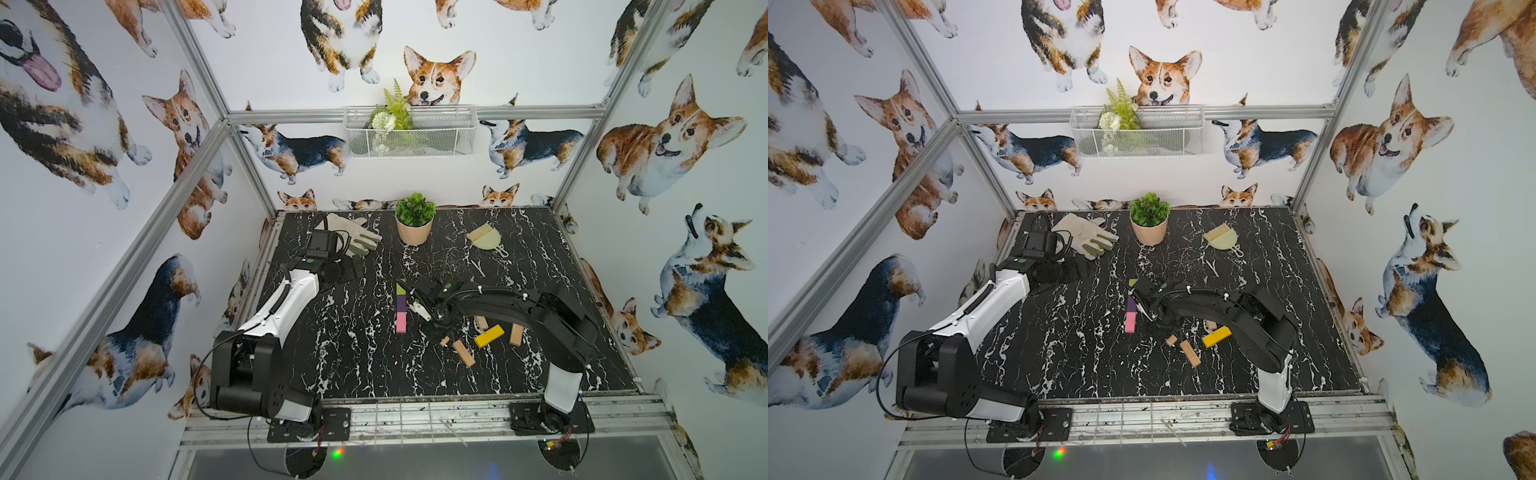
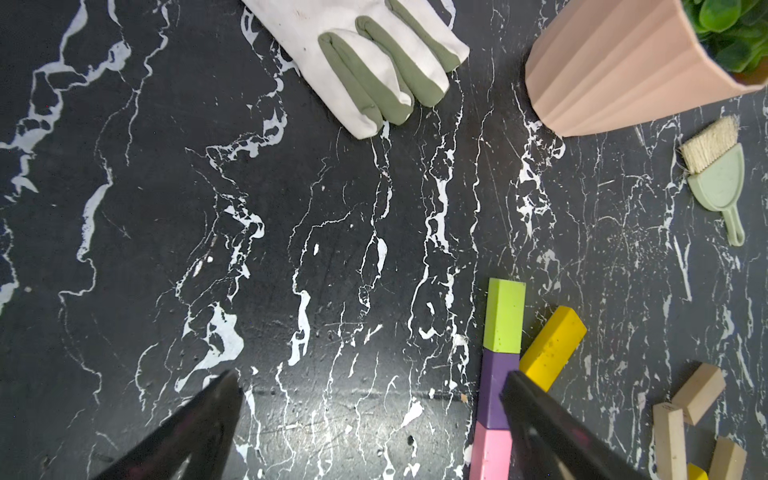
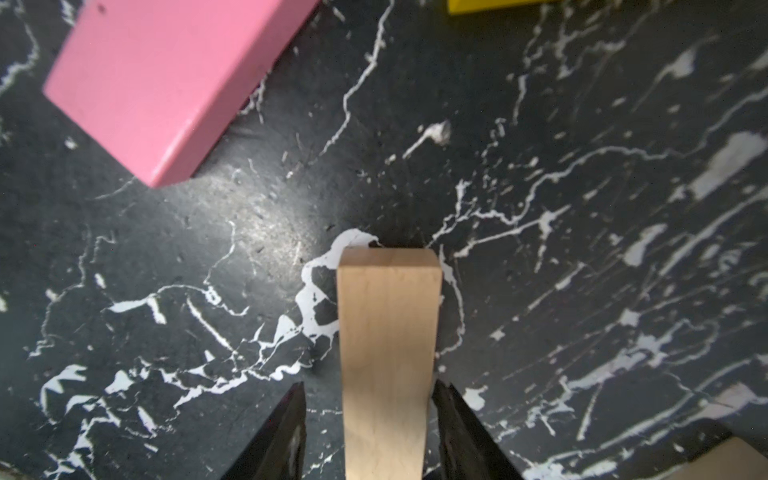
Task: Assemble the letter k with building blocks
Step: Pick up the building block from the center of the board.
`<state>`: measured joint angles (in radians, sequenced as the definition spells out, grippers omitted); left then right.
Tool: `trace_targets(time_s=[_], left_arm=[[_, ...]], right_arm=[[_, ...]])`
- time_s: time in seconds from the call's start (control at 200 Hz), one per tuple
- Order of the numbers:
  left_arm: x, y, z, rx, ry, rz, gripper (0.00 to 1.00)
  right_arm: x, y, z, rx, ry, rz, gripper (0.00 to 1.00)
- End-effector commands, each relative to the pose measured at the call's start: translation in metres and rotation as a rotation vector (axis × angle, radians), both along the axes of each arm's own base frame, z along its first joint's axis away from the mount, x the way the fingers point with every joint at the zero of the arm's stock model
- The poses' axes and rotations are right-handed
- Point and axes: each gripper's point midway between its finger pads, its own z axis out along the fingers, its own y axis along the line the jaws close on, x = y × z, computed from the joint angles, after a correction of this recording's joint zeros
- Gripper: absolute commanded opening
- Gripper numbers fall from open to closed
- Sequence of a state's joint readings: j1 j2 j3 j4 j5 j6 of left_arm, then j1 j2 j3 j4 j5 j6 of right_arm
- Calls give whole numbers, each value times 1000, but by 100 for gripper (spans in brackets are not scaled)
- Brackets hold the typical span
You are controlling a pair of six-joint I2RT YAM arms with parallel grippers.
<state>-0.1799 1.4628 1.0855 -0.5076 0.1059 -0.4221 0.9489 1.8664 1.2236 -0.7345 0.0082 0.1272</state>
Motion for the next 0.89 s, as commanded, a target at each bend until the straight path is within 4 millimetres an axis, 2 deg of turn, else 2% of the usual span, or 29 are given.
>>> trace_targets(time_s=[0.0,0.295,0.445,0.61,0.756,0.886], left_arm=[[3,-1,5,-10,-20,3,100],[4,-1,4,-15,-16,5,100],[4,-2,4,-18,-15,3,100],[4,-2,2,-22,-9,2,100],[4,-3,1,-25,-5,2,100],[3,-3,0,-25,-3,1,100]], right_arm=[[3,0,-3,-8,-18,20,48],[11,-12,-5,-74,-74,17,42],[11,-14,-7,-91,-86,17,35],[16,-6,3,-50,-113,12,29],[22,5,15,-20,-125,18,29],[27,13,17,-21,-131,37,29]])
